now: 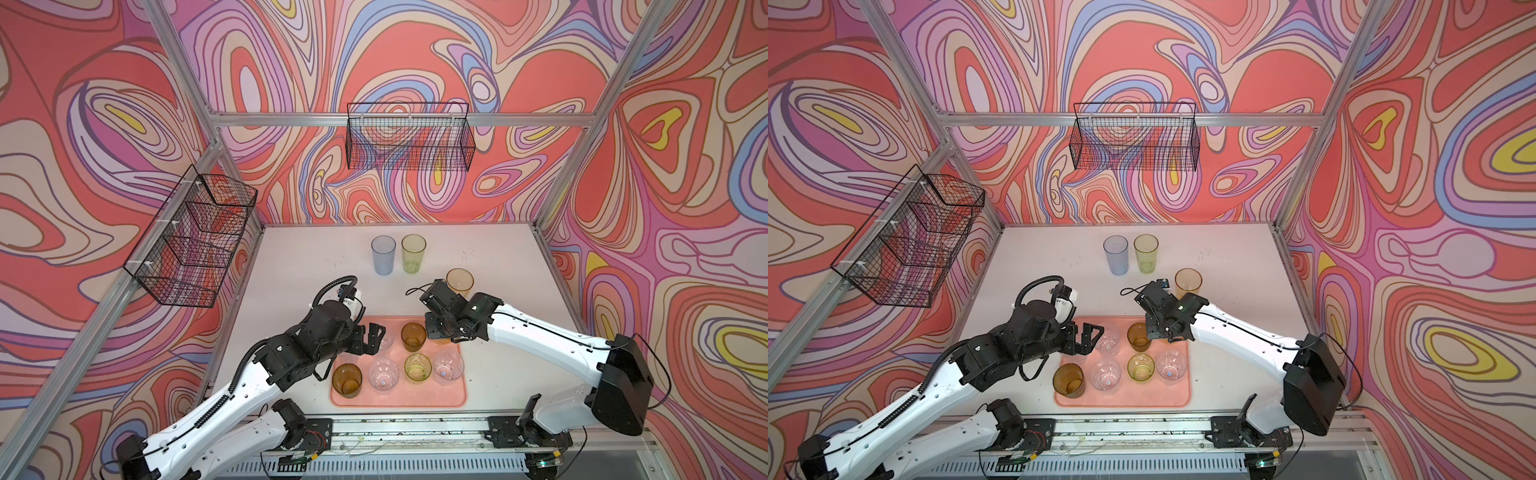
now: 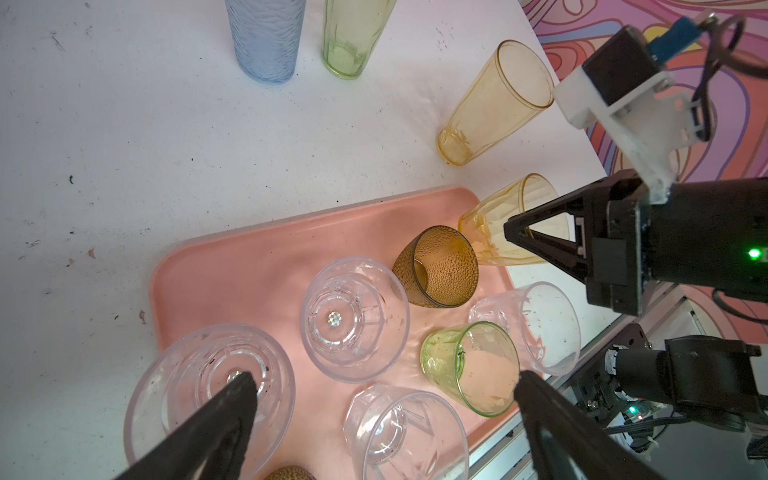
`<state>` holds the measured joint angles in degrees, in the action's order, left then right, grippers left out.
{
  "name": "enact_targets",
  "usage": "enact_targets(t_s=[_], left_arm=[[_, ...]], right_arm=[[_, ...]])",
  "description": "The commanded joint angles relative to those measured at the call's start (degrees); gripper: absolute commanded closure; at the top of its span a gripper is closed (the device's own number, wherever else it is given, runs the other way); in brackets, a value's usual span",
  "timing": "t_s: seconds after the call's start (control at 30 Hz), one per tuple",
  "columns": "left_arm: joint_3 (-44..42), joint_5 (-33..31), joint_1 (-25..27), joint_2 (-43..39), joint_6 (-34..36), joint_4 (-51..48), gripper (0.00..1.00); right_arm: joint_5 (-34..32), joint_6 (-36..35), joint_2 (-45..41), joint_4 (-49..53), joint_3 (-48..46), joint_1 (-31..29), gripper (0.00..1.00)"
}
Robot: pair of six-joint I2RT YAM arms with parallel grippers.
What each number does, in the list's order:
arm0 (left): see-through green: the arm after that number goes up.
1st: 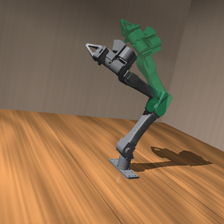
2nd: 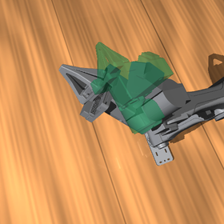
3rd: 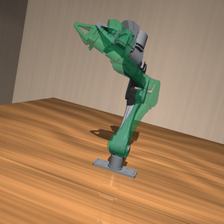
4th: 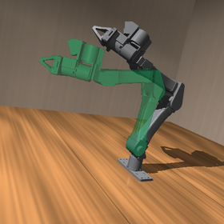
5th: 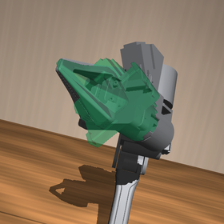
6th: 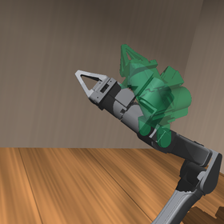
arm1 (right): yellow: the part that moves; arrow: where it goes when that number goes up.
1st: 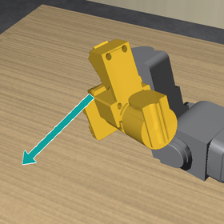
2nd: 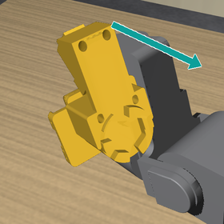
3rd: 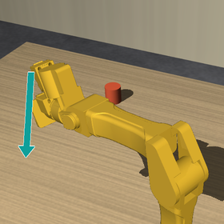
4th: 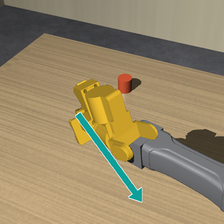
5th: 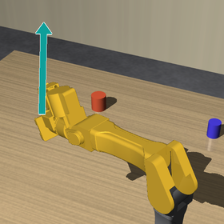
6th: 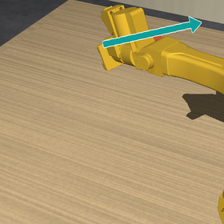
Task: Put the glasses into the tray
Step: 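Lower the yellow glass onto the tray's far corner with the right gripper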
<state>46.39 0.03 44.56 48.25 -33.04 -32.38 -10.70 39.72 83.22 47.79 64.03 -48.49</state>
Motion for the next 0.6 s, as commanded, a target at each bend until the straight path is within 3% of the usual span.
enact_targets(t_s=[0.0, 0.57], left_arm=[[0.63, 0.02, -0.26, -0.08, 0.38, 0.59, 0.0], [0.19, -0.21, -0.3, -0.79, 0.41, 0.43, 0.0]], right_arm=[[-1.17, 0.55, 1.02, -0.25, -0.75, -0.54, 1.0], [-0.96, 0.32, 4.98, -0.15, -0.49, -0.57, 1.0]])
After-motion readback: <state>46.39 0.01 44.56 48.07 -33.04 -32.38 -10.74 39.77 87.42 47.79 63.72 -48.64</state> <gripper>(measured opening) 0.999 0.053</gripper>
